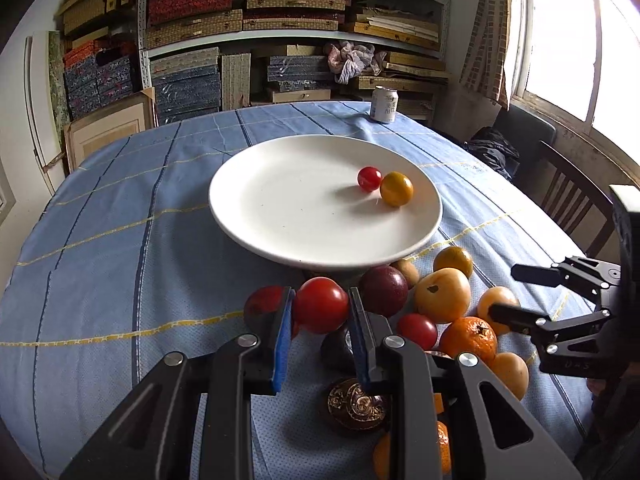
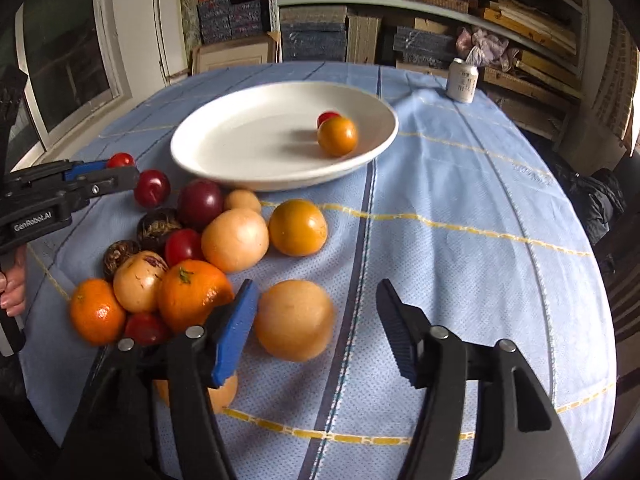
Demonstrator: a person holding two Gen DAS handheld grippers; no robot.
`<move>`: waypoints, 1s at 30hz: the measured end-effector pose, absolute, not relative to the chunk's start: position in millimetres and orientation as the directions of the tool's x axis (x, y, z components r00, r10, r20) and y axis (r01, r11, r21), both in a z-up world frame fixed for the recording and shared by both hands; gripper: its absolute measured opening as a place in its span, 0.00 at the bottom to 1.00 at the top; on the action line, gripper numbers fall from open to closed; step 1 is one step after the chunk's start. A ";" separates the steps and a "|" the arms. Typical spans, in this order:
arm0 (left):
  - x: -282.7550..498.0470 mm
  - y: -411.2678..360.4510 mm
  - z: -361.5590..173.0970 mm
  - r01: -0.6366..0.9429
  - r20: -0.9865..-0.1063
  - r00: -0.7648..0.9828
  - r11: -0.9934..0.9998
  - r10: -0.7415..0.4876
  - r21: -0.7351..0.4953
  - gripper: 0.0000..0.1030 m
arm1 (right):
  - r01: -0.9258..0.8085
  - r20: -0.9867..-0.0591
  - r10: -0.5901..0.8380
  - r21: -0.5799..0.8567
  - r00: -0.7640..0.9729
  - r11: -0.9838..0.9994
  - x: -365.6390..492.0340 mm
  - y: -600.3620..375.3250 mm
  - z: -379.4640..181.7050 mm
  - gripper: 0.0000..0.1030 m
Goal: Organize fruits
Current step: 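Lift the grapefruit with the right tool over the plate while the left tool carries the tomato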
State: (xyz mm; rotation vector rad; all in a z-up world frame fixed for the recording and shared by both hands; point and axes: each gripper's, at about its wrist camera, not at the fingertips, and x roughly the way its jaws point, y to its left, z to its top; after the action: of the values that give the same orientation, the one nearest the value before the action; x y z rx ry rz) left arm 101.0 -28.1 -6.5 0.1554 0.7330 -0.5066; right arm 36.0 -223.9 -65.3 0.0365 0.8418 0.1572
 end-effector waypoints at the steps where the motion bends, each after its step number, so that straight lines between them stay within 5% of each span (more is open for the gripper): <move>1: 101.0 -28.0 -6.8 0.496 -0.674 0.627 0.867 -0.391 -0.042 0.26 | -0.131 -0.748 0.162 0.101 0.644 0.986 35.8 -221.3 -70.0 0.58; 3: 101.8 -28.3 -7.7 0.496 -0.676 0.625 0.868 -0.390 -0.042 0.26 | -0.139 -0.757 0.169 0.104 0.631 0.985 35.4 -216.4 -77.4 0.40; 30: 115.2 -28.9 9.6 0.468 -0.702 0.635 0.884 -0.323 0.017 0.26 | -0.151 -0.604 0.160 0.066 0.781 0.986 57.0 -229.5 6.9 0.40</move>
State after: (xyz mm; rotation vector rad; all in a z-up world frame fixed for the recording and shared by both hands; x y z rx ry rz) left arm 115.2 -28.9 9.6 0.2049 0.7588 -0.4554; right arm 57.0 -229.5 6.9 0.0142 0.6533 0.1683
